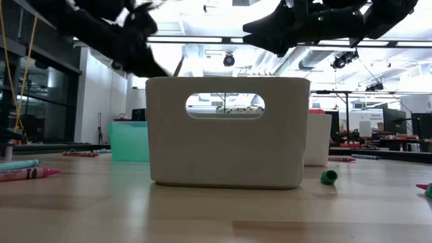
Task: Sort crayons
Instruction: Put the pink crayon into the blue bin
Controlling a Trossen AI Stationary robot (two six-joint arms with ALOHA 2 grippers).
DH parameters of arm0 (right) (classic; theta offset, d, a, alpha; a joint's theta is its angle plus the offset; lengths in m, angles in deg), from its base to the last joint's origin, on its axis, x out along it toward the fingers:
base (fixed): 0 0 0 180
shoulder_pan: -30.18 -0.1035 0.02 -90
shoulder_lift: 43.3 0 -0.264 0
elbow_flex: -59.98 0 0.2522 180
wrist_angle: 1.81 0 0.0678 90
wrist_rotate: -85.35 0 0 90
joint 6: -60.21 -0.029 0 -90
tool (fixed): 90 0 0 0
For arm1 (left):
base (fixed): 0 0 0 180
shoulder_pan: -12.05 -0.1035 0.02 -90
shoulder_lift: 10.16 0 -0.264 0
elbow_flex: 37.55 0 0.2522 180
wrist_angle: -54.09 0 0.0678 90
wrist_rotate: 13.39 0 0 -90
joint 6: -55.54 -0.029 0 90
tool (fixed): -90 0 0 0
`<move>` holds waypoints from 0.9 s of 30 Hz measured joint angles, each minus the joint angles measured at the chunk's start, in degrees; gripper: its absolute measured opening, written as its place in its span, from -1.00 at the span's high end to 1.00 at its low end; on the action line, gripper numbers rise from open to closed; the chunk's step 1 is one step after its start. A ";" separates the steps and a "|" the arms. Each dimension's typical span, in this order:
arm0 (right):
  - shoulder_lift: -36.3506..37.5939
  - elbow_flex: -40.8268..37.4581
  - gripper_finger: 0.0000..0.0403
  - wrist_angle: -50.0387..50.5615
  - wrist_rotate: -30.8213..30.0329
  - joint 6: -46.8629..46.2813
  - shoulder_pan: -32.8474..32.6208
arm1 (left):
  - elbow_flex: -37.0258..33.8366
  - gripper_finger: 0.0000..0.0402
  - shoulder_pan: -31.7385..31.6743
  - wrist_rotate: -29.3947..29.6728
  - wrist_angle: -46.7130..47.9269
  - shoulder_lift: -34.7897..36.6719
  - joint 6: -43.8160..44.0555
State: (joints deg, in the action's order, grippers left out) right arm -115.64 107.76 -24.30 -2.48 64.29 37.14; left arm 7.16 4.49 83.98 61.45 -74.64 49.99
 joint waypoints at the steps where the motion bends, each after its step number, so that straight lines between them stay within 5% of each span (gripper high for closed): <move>1: 0.00 0.00 -0.16 0.00 0.00 0.00 0.00 | 0.99 1.00 0.27 1.52 4.01 -0.58 0.55; 17: -0.02 0.00 -0.16 0.74 -0.42 -0.17 0.00 | 3.28 0.94 2.77 2.06 8.95 -12.61 -3.59; 27: -0.02 0.02 -0.16 1.44 -0.46 -0.20 0.02 | 3.28 0.50 2.75 3.81 6.87 -12.42 0.98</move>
State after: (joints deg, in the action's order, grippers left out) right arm -115.66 107.79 -22.86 -2.94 64.09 37.16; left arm 10.45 7.23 87.79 68.32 -87.06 50.96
